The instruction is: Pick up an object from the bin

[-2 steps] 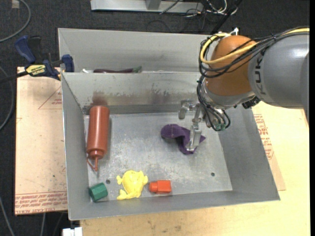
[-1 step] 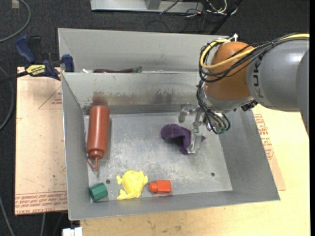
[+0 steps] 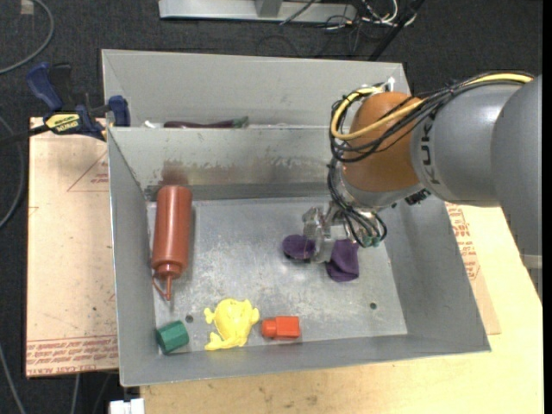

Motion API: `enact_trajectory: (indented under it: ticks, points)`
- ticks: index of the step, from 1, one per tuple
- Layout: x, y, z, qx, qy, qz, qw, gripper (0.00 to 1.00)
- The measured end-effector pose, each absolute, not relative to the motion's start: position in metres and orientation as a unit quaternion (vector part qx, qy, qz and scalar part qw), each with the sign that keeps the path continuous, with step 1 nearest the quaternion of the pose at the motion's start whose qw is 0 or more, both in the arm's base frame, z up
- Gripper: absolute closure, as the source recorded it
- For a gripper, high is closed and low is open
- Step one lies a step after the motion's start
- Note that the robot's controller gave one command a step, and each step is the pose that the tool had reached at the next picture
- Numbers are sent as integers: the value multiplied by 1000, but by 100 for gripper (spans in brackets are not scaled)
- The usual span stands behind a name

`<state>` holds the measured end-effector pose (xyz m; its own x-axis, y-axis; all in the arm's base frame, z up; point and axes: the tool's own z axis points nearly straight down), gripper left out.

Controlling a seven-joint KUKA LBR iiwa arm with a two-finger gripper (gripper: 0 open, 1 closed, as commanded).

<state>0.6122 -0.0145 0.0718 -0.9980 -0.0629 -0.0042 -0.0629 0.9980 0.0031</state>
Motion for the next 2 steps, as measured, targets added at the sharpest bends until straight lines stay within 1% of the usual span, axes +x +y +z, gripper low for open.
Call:
enact_trajectory:
  ticks: [1,2]
  points:
    - [612,-15,72,-31,1000,2,2,100]
    - [618,-1,224,-45,999,2,5,100]
